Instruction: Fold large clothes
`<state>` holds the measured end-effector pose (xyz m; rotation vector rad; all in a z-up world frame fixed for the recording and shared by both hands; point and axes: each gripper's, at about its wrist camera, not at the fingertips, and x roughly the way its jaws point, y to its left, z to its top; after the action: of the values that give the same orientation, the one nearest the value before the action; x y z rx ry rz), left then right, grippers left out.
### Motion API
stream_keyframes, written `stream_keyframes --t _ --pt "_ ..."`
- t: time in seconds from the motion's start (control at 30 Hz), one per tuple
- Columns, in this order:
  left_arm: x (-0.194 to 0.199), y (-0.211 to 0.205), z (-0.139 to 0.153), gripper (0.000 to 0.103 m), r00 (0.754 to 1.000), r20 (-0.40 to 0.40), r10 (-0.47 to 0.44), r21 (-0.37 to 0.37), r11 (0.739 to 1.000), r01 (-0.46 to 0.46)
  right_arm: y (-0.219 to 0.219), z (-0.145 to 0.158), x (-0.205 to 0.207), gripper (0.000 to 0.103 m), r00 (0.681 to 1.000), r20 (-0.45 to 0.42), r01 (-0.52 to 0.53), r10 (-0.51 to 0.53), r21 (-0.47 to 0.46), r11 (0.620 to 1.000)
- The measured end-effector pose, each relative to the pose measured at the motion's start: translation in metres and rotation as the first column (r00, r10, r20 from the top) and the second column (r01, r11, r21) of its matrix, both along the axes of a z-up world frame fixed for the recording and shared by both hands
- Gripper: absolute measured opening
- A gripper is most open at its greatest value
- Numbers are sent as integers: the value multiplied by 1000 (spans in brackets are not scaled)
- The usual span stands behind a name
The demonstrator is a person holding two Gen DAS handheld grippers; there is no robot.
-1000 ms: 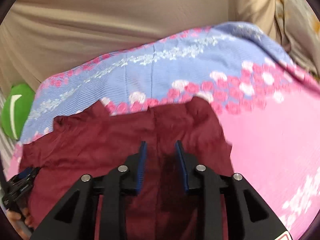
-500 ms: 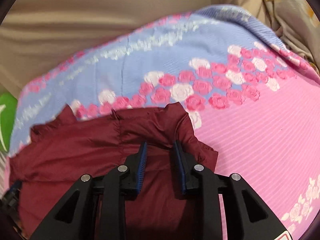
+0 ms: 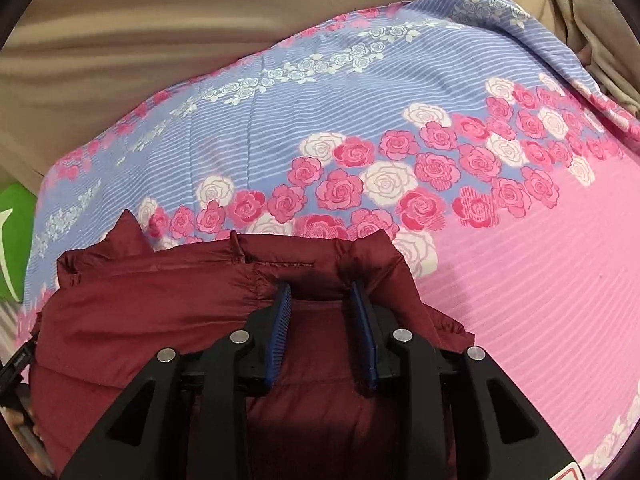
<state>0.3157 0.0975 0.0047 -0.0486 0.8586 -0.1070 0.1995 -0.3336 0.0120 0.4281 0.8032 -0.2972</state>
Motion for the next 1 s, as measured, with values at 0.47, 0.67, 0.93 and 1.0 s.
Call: stream_keyframes --t 0.47,0.67,0.93,1.0 --pt "1 4 -4 96 1000 -6 13 -1 1000 -13 9 15 -11 32 1000 -13 24 -25 -41 999" --pt "-36 12 18 94 998 45 38 3 999 -38 48 55 -70 34 995 87 -35 42 -84 996" --pt "-161 -19 55 94 964 179 -194 -37 978 204 99 38 -153 37 984 116 -132 134 -23 991" --pt "-185 -33 45 94 951 174 -255 -8 965 261 120 34 -163 37 978 116 -168 175 -68 983"
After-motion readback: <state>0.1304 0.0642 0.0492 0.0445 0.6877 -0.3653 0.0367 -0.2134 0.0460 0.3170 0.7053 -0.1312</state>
